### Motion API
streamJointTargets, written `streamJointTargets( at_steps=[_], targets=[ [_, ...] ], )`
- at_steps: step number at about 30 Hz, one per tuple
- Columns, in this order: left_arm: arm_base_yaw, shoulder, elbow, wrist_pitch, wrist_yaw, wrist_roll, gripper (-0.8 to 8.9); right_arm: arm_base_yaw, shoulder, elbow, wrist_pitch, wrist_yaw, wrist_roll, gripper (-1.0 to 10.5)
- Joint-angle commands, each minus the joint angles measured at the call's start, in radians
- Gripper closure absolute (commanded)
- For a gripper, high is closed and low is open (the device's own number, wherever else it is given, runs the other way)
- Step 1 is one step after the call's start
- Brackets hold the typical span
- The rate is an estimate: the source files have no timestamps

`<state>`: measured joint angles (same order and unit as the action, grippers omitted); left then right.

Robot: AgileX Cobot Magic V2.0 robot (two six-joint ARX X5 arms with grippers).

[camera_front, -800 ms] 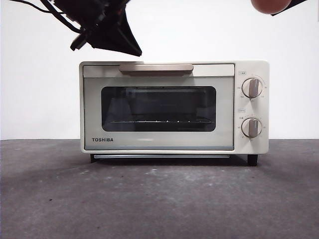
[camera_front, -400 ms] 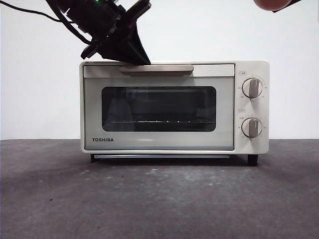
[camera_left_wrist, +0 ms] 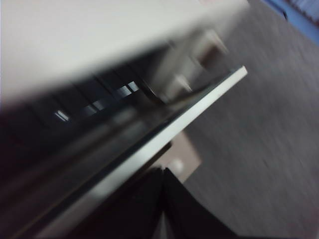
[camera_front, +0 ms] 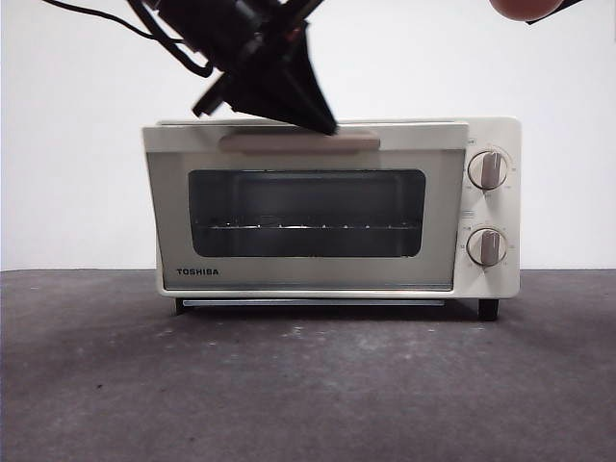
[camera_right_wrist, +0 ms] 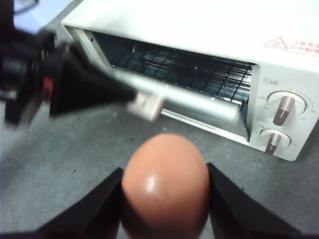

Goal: Eggoven

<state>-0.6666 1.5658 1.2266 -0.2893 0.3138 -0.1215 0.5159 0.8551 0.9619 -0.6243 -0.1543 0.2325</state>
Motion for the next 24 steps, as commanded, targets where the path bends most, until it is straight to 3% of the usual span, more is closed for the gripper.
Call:
streamJointTargets(
  at_steps=[1,11,24],
  targets=[
    [-0.033,0.029,-0.003,-0.056,-0.018,0.005,8.08,0.004,0.005,0.015,0.011,0.004,-0.012,9.4],
    [-0.076,-0.089,-0.003,-0.119,0.079,-0.051,8.08,0.003,0.042,0.015,0.010,0.024,-0.012,9.4],
    [0.103,-0.399,-0.066,-0.224,0.079,-0.049,8.08,0.003,0.314,0.014,0.195,-0.057,0.024,9.4]
  ],
)
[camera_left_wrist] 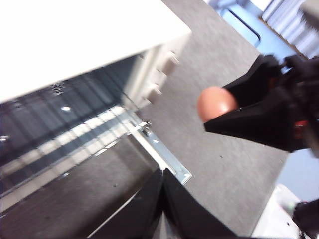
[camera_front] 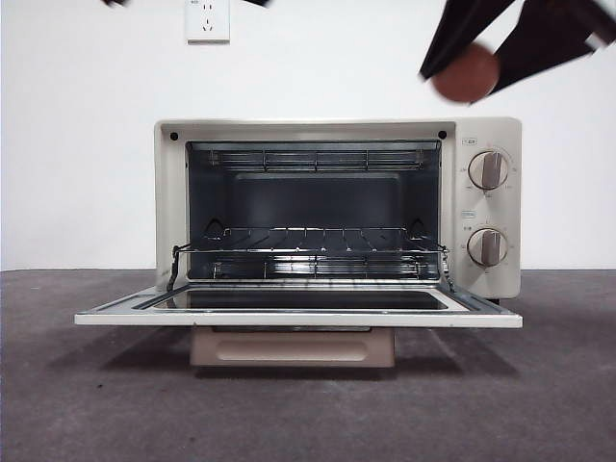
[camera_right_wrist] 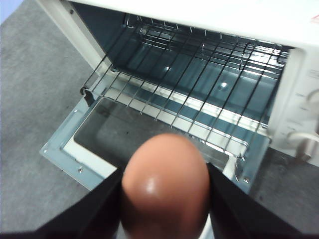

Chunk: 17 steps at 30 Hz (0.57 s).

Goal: Eggoven

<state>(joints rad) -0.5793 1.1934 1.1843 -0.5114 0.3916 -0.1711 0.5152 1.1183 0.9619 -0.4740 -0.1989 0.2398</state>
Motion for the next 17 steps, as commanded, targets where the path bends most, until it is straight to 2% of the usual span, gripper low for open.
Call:
streamJointTargets(
  at_steps=[1,11,17],
  targets=[
    [0.035,-0.053,-0.051,0.000,0.001,-0.001,8.08,0.005,0.079,0.014,0.071,-0.012,0.021,9.4],
    [0.204,-0.286,-0.329,-0.005,0.003,-0.006,8.08,0.004,0.307,0.014,0.289,-0.006,0.051,9.4],
    [0.260,-0.359,-0.399,-0.033,0.036,-0.004,8.08,0.004,0.413,0.014,0.407,0.053,0.051,9.4]
  ],
)
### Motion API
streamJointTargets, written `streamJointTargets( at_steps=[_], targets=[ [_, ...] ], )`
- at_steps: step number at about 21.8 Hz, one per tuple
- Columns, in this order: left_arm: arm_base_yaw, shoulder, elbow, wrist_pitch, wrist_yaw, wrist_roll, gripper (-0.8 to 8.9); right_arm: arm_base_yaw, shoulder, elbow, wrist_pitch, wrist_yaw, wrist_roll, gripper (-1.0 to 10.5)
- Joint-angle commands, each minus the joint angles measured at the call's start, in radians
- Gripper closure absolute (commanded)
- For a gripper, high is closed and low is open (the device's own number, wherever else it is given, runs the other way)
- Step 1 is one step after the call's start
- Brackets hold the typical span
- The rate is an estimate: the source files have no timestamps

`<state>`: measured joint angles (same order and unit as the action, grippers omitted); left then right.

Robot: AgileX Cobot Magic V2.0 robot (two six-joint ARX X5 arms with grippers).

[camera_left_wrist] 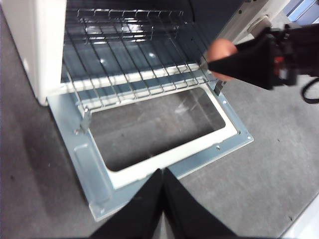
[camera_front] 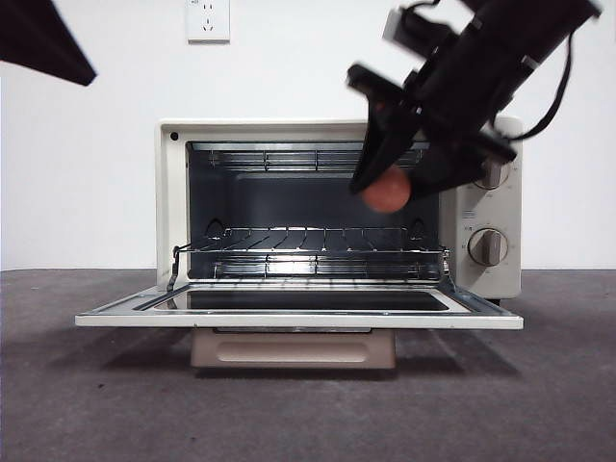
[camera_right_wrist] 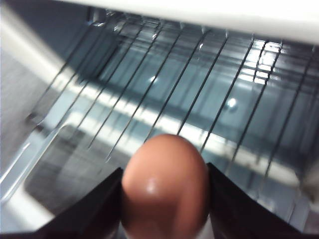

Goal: Eggoven

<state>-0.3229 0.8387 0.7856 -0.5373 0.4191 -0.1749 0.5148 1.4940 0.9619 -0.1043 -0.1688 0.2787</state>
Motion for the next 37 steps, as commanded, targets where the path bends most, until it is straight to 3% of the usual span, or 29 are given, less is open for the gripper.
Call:
streamJointTargets(
  at_steps=[1,12,16,29,37],
  targets=[
    [0.005,-0.011,-0.001,-0.024,0.008,0.008,8.08,0.003,0.057,0.014,0.061,0.038,0.011,9.4],
    [0.005,-0.029,-0.001,-0.020,0.010,0.006,8.08,-0.006,0.140,0.014,0.112,0.066,0.010,9.3],
    [0.005,-0.029,-0.001,-0.019,0.010,0.006,8.08,-0.005,0.140,0.014,0.111,0.095,0.016,6.9],
    [0.005,-0.029,-0.001,-0.016,0.010,0.010,8.08,0.007,0.102,0.015,0.109,0.096,0.052,6.5],
    [0.005,-0.029,-0.001,-0.017,0.010,0.010,8.08,0.012,0.017,0.014,0.018,0.118,0.055,6.4]
  ],
)
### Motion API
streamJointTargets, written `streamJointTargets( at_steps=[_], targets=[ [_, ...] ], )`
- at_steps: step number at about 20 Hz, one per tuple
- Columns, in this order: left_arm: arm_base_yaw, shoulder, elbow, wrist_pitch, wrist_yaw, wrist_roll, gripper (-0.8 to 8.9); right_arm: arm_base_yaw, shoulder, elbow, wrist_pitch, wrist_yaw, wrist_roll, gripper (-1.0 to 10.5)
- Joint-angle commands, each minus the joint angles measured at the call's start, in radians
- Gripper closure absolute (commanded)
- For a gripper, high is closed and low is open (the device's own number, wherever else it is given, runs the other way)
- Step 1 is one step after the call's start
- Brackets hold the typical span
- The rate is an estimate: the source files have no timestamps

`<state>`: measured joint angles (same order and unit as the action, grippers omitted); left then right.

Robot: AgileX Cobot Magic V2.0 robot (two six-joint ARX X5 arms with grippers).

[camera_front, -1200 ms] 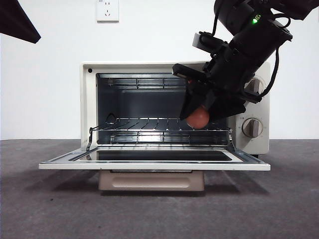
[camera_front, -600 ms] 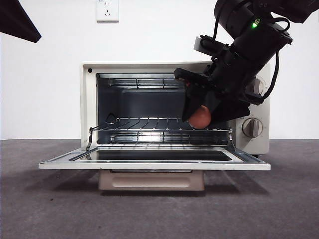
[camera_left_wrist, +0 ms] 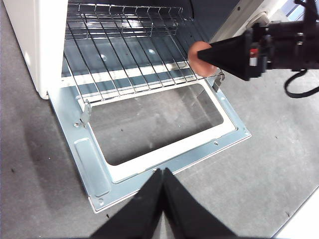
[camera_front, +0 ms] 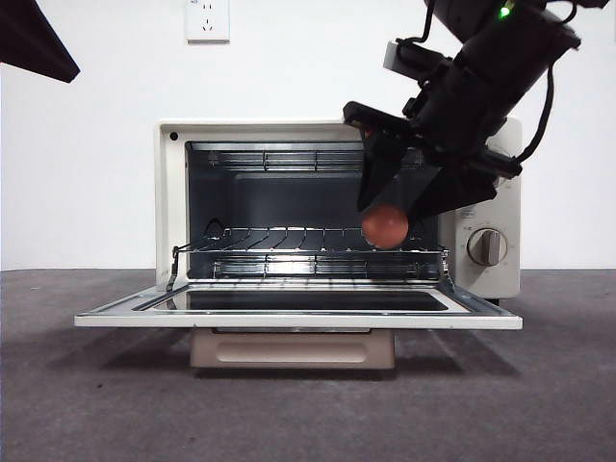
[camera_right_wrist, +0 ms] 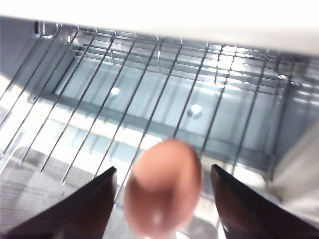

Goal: Eggoven

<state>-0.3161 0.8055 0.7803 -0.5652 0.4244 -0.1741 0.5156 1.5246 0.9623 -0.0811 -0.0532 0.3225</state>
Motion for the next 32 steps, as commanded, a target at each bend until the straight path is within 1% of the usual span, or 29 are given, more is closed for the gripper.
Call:
streamJointTargets(
  at_steps=[1,4,6,8,13,17,21,26,27,29,32],
  targets=[
    [-0.002,0.005,0.005,0.012,0.004,0.009,8.08,0.018,-0.032,0.014,-0.016,0.002,0.010,6.4],
    [0.001,0.018,0.004,0.024,0.002,0.031,8.08,0.042,-0.121,0.014,-0.098,0.007,0.010,6.4],
    [0.021,0.060,0.002,0.056,0.001,0.032,8.08,0.060,-0.193,0.014,-0.167,0.017,0.007,6.4],
    [0.047,0.122,-0.011,0.106,0.002,0.031,8.08,0.078,-0.278,0.014,-0.229,0.036,-0.001,6.4],
    [0.125,0.307,-0.086,0.257,0.006,0.031,8.08,0.098,-0.529,0.014,-0.375,0.044,-0.018,6.4],
    [0.176,0.472,-0.113,0.380,0.027,0.027,8.08,0.097,-0.677,0.014,-0.458,0.085,-0.028,6.4],
    [0.178,0.637,-0.113,0.478,0.073,0.018,8.08,0.097,-0.758,0.014,-0.475,0.088,-0.028,6.4],
    [0.177,0.779,-0.113,0.548,0.075,0.001,8.08,0.098,-0.785,0.014,-0.475,0.087,-0.028,6.4],
    [0.176,0.795,-0.113,0.557,0.093,0.001,8.08,0.097,-0.787,0.014,-0.476,0.088,-0.028,6.4],
    [0.169,0.814,-0.113,0.576,0.165,0.000,8.08,0.097,-0.787,0.014,-0.475,0.089,-0.029,6.4],
    [0.153,0.838,-0.113,0.589,0.222,-0.003,8.08,0.097,-0.787,0.014,-0.475,0.106,-0.032,6.4]
  ],
)
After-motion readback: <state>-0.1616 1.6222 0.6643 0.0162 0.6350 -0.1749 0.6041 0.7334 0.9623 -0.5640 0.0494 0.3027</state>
